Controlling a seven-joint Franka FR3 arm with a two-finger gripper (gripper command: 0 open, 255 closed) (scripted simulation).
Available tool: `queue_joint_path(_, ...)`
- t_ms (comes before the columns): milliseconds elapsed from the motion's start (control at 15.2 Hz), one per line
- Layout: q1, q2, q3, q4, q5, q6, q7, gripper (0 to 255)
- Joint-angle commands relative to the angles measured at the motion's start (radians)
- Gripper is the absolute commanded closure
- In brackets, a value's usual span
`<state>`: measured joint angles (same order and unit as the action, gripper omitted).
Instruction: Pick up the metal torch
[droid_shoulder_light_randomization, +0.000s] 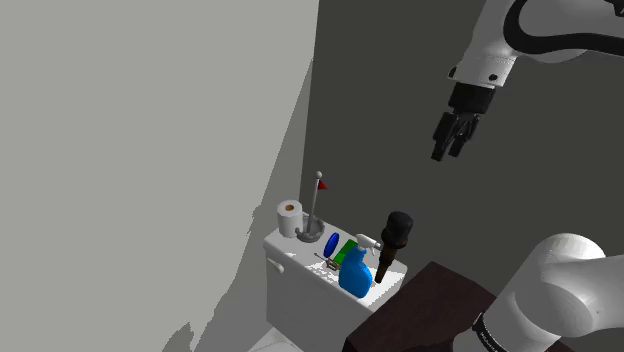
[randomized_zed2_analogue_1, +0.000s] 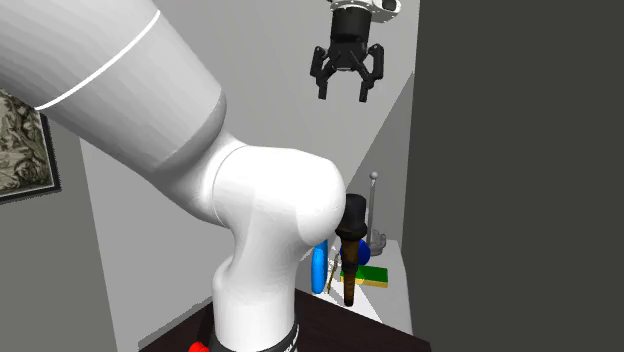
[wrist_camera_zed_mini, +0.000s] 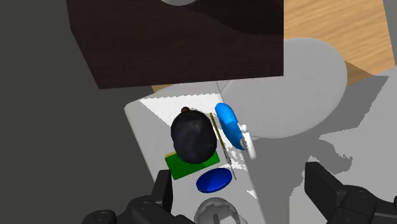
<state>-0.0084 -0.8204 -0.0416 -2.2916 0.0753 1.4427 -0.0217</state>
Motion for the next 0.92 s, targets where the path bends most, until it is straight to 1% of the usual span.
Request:
queue_joint_path(0,0.0,0.0,0.0,0.0,0.0,0.0,0.0,0)
queue_joint_path(462,0.028,-0.072,-0.013,-0.284,-0.048,0.261,-0.124,0)
queue_joint_path(858,0.046,-0.061,-0.036,-0.486,-0.094,0.517,-0.228,0)
